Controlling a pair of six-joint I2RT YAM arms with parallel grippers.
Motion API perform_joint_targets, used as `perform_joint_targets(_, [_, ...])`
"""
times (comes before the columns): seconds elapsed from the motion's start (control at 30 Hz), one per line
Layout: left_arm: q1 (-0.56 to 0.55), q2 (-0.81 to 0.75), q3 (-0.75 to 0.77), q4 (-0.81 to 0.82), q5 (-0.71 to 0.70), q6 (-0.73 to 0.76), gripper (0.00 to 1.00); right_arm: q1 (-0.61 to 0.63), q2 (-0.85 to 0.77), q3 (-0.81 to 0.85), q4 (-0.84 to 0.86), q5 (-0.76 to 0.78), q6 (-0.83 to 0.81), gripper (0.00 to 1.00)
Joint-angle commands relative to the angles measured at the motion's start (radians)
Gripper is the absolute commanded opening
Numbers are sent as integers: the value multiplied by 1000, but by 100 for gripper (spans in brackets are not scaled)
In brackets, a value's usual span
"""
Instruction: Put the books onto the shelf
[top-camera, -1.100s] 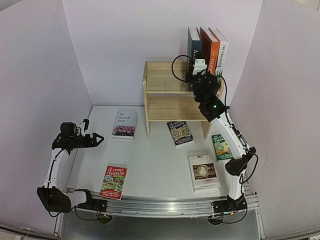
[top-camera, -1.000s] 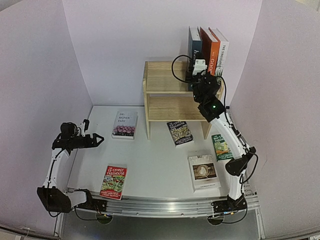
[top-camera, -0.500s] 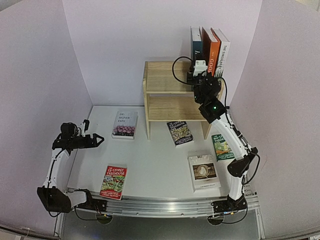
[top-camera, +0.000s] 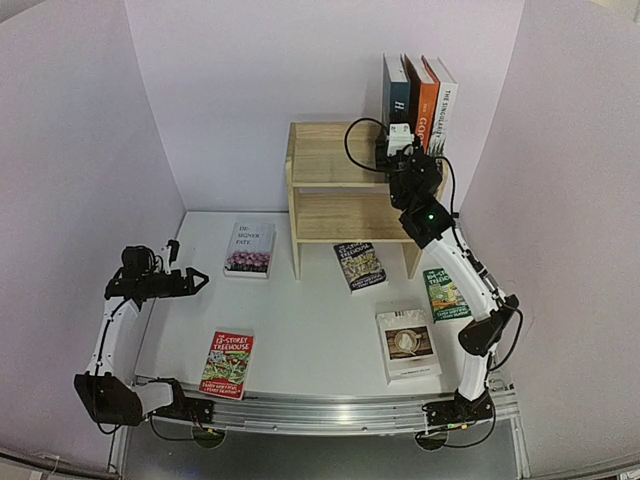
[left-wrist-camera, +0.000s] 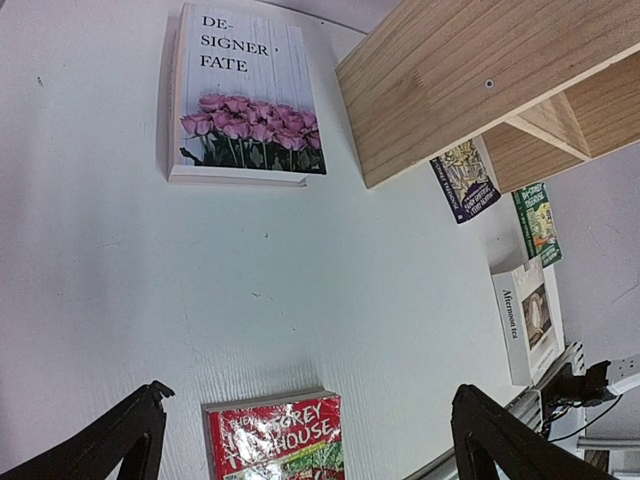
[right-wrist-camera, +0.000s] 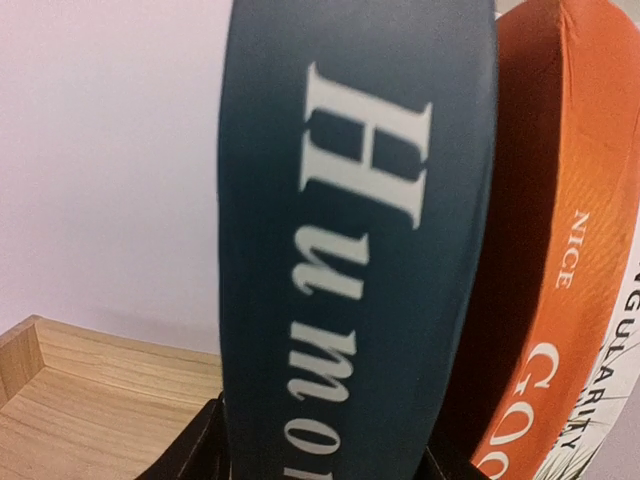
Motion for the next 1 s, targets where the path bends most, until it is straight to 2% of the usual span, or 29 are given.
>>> perform_joint_targets(0.0, [-3, -24, -9, 23, 25, -9, 100, -6, -76, -56, 78, 16, 1, 53])
perform_joint_targets(0.4, [-3, -21, -9, 20, 35, -6, 100, -5, -143, -182, 213, 35, -2, 54])
perform_joint_targets(0.97, [-3, -6, -7, 19, 42, -4, 100, 18, -331, -428, 153, -111, 137, 63])
